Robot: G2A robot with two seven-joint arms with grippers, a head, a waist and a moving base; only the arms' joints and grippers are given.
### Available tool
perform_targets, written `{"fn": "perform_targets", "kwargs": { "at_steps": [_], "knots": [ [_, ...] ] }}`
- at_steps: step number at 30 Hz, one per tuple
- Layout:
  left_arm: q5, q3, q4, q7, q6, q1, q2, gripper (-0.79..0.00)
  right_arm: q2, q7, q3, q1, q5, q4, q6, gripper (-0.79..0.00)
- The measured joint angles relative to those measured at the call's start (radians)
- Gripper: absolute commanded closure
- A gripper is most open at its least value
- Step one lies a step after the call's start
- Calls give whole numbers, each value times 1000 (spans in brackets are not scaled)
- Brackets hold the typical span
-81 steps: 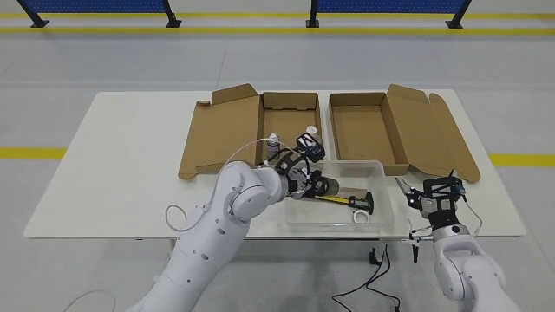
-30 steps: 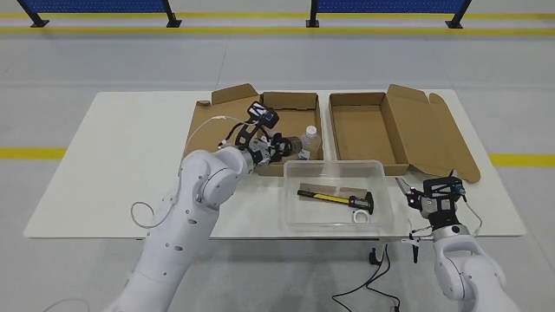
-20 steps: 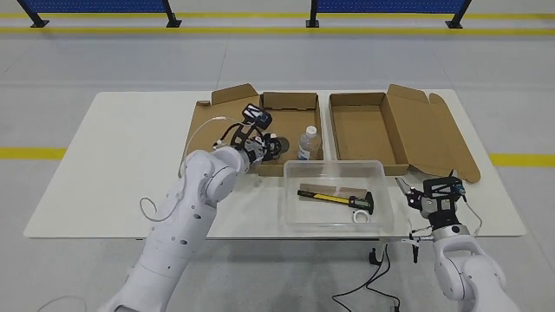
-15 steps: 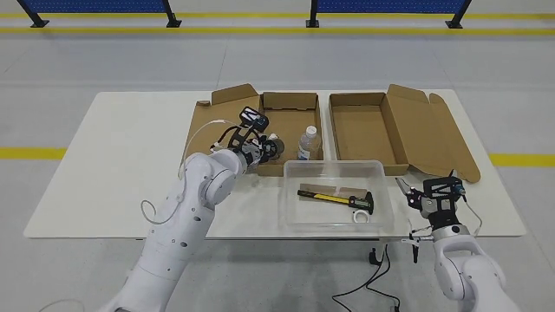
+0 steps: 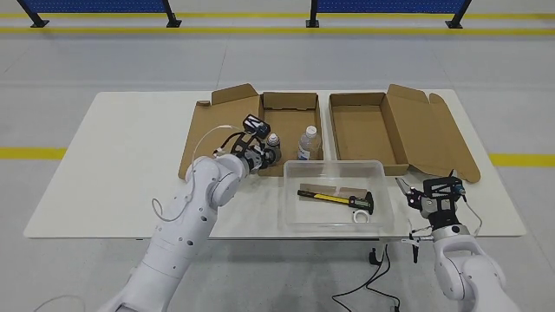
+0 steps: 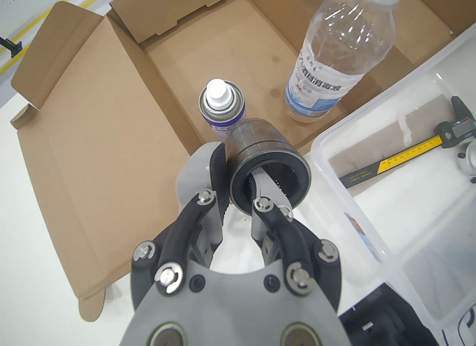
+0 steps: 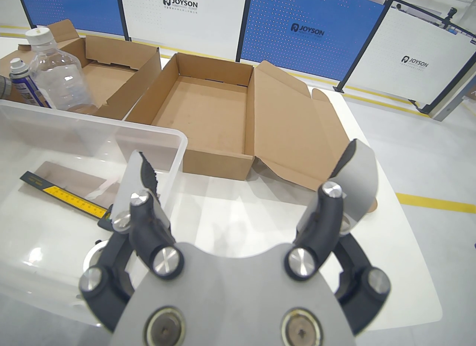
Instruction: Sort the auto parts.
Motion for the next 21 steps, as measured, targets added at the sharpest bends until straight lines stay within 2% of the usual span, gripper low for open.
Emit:
{"fn": "perform_targets", "kwargs": {
  "at_steps": [21],
  "knots": [
    [26, 33, 89, 29, 34, -36, -8, 0, 0, 0, 0, 0, 0, 0, 0, -785]
  ]
}}
